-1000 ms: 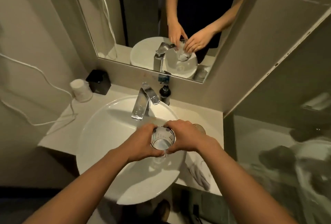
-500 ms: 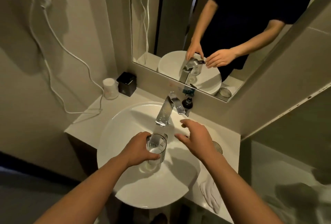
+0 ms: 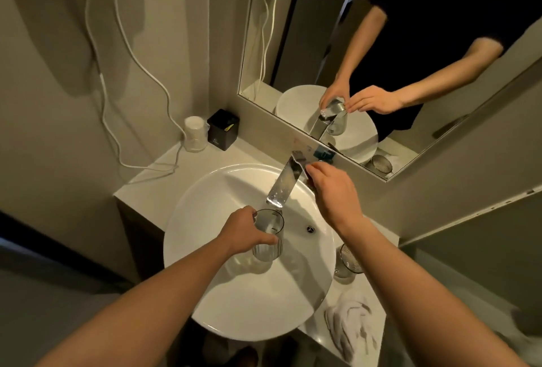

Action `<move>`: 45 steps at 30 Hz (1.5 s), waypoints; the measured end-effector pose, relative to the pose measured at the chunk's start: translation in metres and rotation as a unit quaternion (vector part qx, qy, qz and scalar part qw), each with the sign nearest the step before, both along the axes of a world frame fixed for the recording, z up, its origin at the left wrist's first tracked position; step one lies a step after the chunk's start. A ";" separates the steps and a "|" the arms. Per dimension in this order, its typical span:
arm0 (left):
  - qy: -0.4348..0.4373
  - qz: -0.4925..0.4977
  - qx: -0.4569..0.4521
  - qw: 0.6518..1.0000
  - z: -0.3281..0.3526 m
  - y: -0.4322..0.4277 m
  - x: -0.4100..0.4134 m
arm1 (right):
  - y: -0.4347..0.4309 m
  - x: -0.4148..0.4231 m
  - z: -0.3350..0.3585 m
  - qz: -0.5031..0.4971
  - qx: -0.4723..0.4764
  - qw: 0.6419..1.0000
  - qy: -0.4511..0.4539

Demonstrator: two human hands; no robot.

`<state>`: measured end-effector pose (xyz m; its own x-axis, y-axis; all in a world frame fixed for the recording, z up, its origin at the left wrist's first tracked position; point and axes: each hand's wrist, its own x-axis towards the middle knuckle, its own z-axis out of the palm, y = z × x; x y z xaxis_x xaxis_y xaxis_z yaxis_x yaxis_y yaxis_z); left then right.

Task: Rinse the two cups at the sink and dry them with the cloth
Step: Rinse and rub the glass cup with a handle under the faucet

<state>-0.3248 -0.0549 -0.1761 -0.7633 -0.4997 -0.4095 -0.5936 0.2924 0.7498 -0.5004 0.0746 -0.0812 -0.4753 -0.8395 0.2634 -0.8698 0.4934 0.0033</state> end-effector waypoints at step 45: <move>0.076 0.106 0.320 0.939 -0.014 -0.016 0.004 | 0.011 0.106 -0.098 -0.162 0.045 0.954 -0.249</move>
<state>-0.3212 -0.0709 -0.1904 -0.7490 -0.3359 -0.5711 -0.4592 -0.3581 0.8129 -0.3940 0.0853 -0.1792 -0.7611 -0.6356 -0.1298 -0.5761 0.7542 -0.3151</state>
